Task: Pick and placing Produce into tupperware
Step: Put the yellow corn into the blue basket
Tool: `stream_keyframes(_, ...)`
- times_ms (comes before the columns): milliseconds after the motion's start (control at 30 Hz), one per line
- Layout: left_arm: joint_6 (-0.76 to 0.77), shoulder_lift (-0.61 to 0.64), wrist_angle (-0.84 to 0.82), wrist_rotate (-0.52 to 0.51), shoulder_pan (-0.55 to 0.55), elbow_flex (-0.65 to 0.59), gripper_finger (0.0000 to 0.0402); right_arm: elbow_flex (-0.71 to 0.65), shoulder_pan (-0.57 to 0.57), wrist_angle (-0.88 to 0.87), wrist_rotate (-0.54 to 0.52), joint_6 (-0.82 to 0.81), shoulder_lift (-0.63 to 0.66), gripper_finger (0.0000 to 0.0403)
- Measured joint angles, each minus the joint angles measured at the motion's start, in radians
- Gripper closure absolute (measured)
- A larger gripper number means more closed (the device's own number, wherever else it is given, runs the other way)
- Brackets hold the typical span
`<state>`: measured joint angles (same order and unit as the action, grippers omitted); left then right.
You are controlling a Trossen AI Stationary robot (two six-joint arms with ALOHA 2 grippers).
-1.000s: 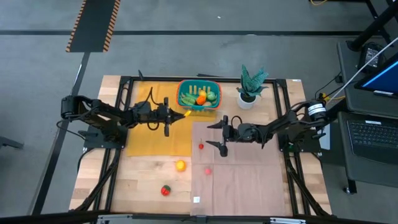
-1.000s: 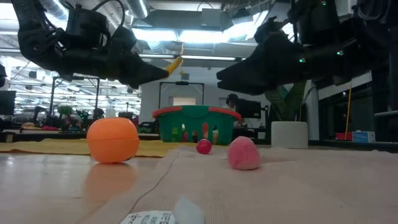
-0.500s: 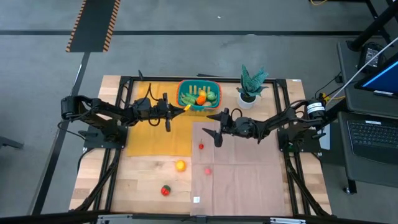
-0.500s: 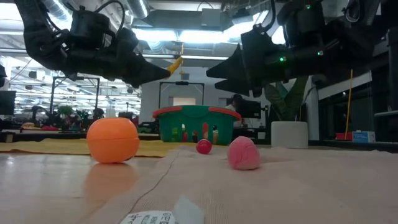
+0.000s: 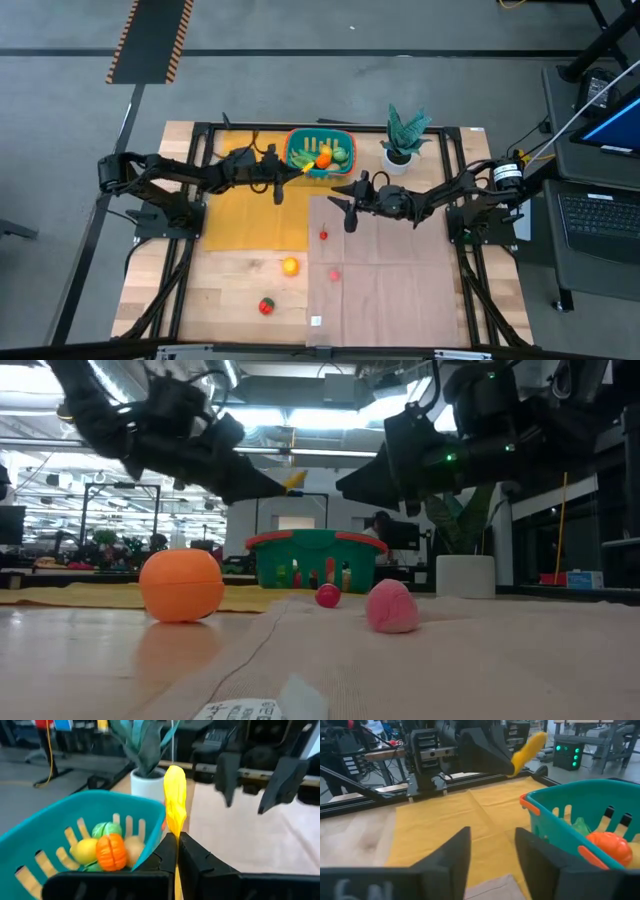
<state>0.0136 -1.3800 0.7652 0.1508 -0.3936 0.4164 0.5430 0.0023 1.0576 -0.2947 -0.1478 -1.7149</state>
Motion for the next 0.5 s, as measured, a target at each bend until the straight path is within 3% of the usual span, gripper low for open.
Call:
stream_keyframes(200, -0.05, 0.0, -0.206, 0.0, -0.027, 0.104, 0.0401, 0.0, -0.02, 0.0, 0.0, -0.001, 0.0, 0.0316)
stream_keyframes(500, -0.076, 0.0, -0.215, 0.056, -0.059, 0.111, 0.04, 0.0, -0.019, 0.0, 0.0, -0.001, 0.0, 0.0326)
